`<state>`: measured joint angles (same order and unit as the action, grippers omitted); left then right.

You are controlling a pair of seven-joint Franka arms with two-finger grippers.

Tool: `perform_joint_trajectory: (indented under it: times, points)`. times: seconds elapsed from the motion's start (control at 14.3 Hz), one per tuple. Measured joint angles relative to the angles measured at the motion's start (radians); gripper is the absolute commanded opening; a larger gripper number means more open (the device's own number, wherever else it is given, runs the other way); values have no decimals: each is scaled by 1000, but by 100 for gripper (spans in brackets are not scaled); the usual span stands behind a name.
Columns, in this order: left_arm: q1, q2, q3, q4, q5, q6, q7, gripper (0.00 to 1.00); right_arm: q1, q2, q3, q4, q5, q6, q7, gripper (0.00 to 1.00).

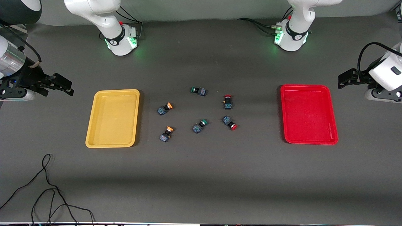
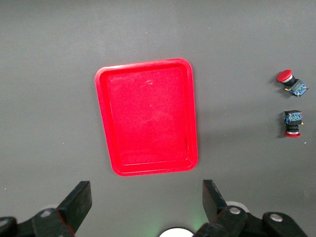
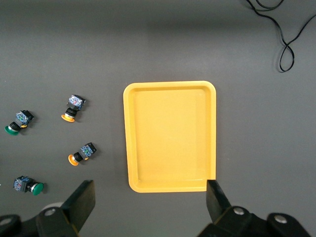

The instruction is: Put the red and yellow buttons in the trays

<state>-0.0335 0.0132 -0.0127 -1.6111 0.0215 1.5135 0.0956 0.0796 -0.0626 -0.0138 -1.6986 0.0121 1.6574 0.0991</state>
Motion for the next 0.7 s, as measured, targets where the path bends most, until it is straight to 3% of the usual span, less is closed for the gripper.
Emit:
perform_joint_trajectory:
  times: [0.49,0.7]
  points:
    - [-1,0,0,-1,-2,0,-1,100,26,52,13,-2,9,32,65,100]
    - [-2,2,0,-2,-10,0,-3,100,51,145,103,-8,11,120,299,100]
